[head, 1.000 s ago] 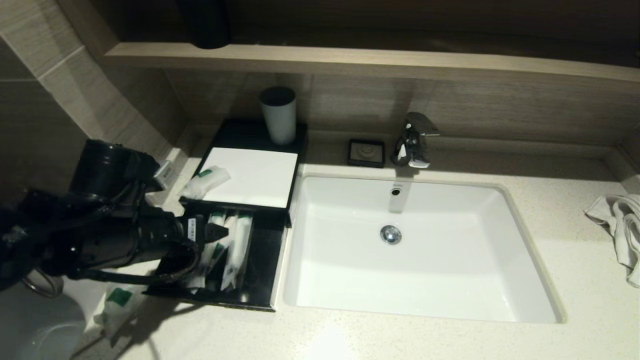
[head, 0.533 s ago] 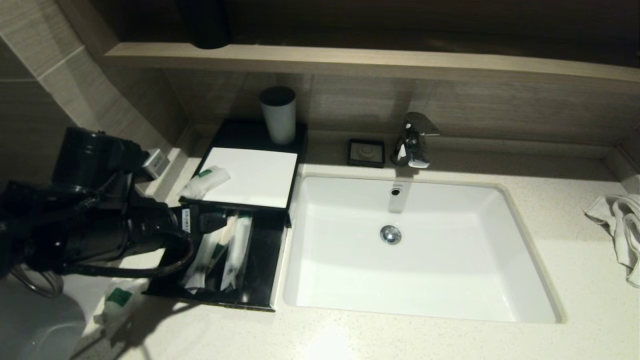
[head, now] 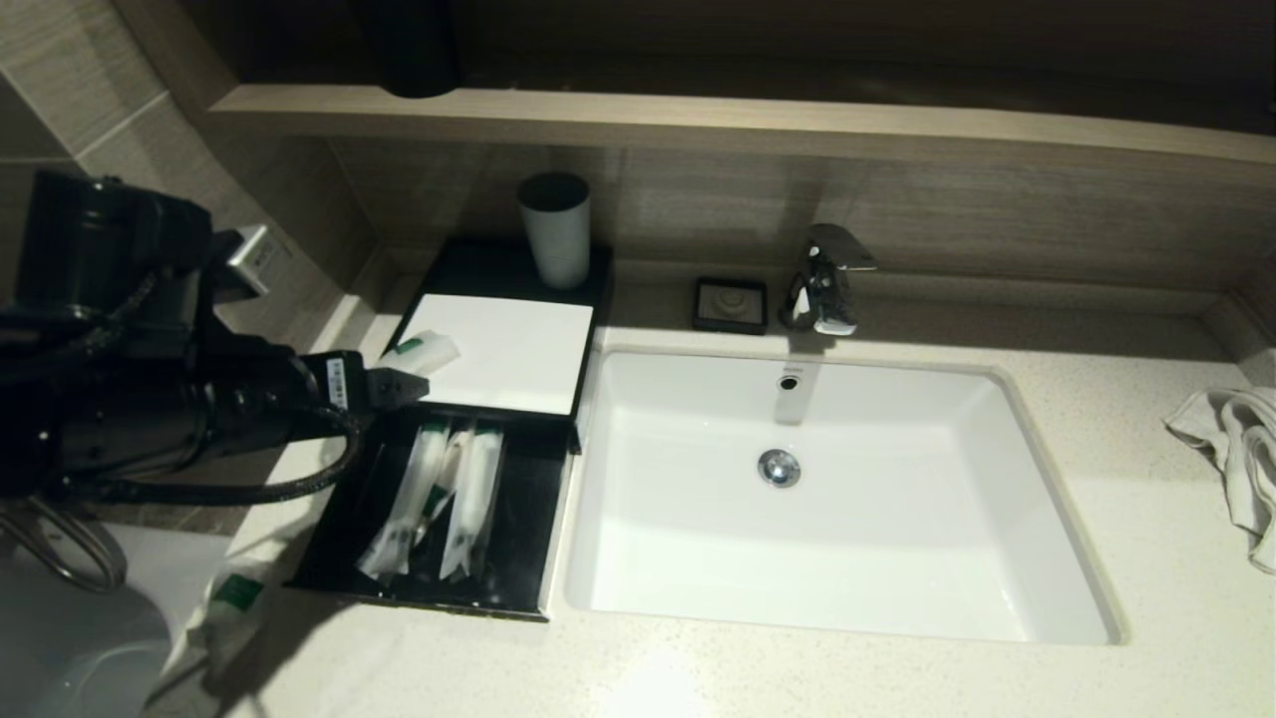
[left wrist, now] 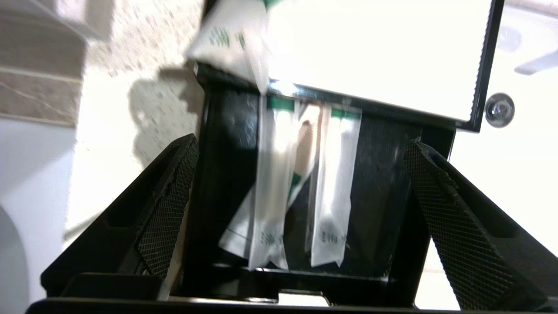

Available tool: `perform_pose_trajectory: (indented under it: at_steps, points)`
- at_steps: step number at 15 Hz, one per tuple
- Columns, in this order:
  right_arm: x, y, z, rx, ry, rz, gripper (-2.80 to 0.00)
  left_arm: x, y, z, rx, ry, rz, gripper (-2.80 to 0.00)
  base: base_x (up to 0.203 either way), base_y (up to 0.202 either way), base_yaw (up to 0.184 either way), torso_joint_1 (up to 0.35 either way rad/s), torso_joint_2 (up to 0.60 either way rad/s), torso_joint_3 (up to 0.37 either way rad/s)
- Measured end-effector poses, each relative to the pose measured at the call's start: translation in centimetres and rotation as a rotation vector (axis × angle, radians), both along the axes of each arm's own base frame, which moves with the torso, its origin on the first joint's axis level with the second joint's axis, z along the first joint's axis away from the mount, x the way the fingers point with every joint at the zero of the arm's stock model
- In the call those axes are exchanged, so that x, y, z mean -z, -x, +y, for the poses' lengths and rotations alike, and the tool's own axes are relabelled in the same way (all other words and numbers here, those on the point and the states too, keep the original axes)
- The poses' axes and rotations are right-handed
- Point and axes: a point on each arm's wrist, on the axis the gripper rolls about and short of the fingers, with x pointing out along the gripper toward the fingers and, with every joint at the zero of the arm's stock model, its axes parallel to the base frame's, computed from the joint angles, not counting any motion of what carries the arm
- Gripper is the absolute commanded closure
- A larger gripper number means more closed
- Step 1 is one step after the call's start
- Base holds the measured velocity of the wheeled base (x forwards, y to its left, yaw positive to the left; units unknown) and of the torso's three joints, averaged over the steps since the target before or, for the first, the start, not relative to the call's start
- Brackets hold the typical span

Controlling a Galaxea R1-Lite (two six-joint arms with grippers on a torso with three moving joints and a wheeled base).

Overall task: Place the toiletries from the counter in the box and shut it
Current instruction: Pick up the bathroom toiletry

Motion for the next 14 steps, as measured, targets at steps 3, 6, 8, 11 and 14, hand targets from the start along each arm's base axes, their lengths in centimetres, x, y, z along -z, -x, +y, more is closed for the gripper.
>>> perform_pose_trajectory:
  at_steps: [3, 6, 8, 11, 14]
  points:
    - [0.0, 0.0, 0.0, 0.0, 0.0, 0.0, 0.0, -0.9, -1.1, 0.0, -0.011, -0.033, -0.034, -2.8, 0.0, 0.0, 0.0, 0.0, 0.0, 0.0]
    - [0.0, 0.0, 0.0, 0.0, 0.0, 0.0, 0.0, -0.8, -2.9, -0.1, -0.035, -0.054, -0.029, -2.8, 0.0, 0.0, 0.0, 0.0, 0.0, 0.0]
    - [0.0, 0.0, 0.0, 0.0, 0.0, 0.0, 0.0, -0.4, -4.0, -0.2, -0.045, -0.059, -0.015, -2.8, 0.0, 0.0, 0.0, 0.0, 0.0, 0.0]
    - [0.0, 0.0, 0.0, 0.0, 0.0, 0.0, 0.0, 0.4, -5.2, 0.1, -0.065, -0.069, 0.009, -2.8, 0.0, 0.0, 0.0, 0.0, 0.0, 0.0]
    - [0.0, 0.0, 0.0, -0.001, 0.0, 0.0, 0.0, 0.9, -5.9, 0.3, -0.073, -0.08, 0.025, -2.8, 0.0, 0.0, 0.0, 0.0, 0.0, 0.0]
